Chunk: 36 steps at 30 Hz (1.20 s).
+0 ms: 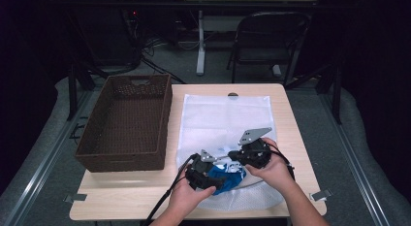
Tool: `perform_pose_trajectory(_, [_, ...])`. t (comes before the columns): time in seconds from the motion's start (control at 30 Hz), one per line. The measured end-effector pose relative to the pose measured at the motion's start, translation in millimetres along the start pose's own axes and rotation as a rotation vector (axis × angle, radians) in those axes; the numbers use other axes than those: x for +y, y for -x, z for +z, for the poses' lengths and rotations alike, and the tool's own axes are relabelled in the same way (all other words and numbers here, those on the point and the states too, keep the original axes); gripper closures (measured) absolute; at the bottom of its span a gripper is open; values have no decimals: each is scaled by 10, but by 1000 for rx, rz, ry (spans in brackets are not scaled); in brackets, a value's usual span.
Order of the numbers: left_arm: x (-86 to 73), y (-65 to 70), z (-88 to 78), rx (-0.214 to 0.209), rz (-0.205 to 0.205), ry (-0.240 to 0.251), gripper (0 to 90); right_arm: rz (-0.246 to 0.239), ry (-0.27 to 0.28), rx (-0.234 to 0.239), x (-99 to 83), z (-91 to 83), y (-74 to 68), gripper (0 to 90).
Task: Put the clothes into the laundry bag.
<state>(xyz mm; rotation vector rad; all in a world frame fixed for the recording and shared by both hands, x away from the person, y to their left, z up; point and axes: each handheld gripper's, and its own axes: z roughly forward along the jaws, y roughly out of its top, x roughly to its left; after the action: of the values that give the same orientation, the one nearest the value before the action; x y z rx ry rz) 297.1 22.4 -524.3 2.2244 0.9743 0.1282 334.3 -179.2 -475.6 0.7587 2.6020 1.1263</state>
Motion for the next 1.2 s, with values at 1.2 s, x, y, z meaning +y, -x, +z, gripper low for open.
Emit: perform_pose_trajectory(1.2, [-255, 32, 242, 35, 31, -59, 350, -6, 2, 1, 9, -5, -14, 883])
